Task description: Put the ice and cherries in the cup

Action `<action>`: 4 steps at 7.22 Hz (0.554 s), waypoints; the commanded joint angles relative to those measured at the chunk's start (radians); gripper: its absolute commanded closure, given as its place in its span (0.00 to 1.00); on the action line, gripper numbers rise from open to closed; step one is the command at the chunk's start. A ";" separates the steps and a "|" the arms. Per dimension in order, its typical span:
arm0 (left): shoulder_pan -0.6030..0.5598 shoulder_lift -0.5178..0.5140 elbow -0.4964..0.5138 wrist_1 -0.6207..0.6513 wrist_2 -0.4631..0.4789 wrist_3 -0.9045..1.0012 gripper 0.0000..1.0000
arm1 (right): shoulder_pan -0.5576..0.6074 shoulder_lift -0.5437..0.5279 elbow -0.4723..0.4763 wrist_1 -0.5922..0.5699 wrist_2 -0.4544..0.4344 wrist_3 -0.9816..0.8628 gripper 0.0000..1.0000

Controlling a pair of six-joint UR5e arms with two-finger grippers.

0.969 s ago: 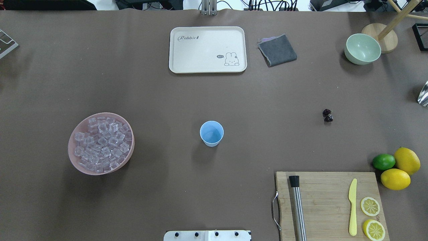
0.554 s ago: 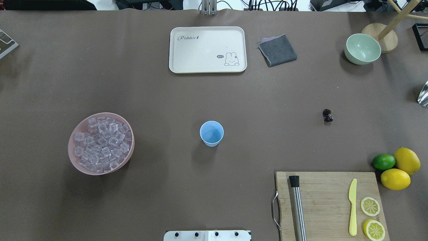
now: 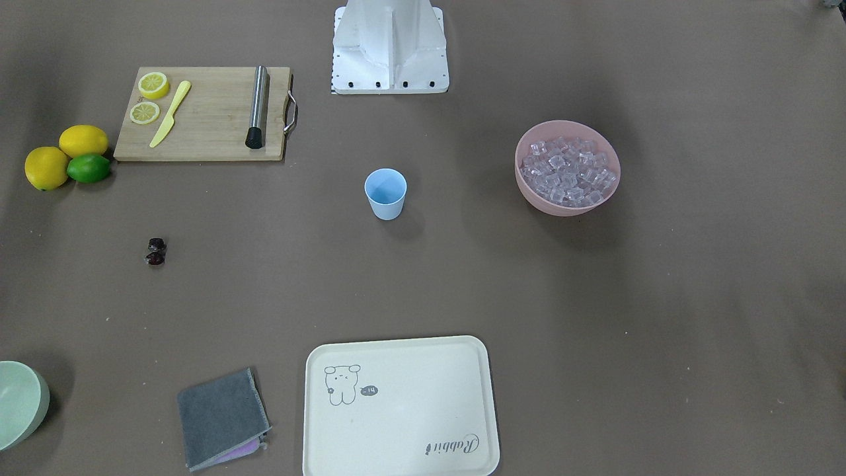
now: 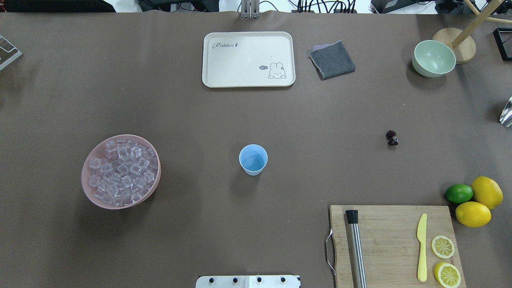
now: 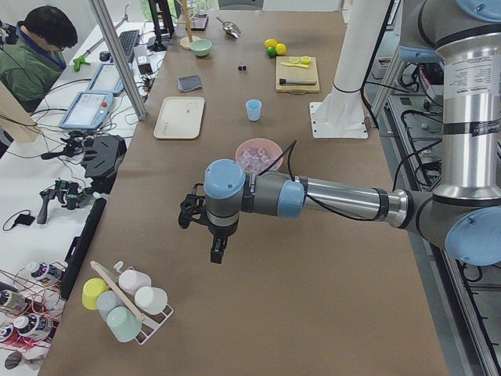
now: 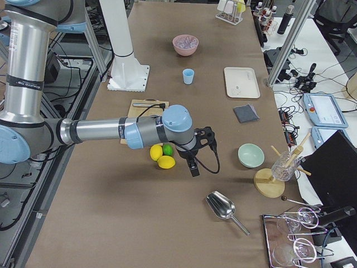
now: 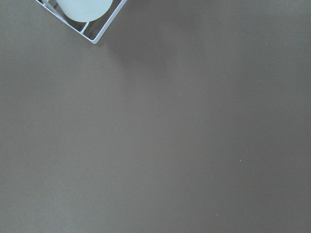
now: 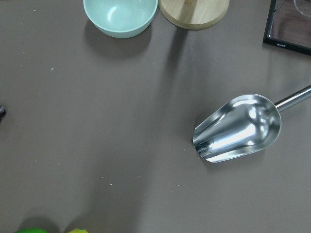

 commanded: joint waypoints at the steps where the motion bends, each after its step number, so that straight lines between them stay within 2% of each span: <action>1: -0.002 -0.017 -0.038 -0.072 -0.018 0.000 0.02 | 0.004 -0.029 -0.032 0.148 0.018 -0.010 0.00; 3: 0.004 -0.022 -0.035 -0.320 -0.039 -0.063 0.02 | 0.004 -0.027 -0.054 0.245 0.009 0.036 0.00; 4: 0.077 -0.035 -0.031 -0.409 -0.038 -0.169 0.02 | 0.004 -0.018 -0.046 0.247 0.006 0.159 0.00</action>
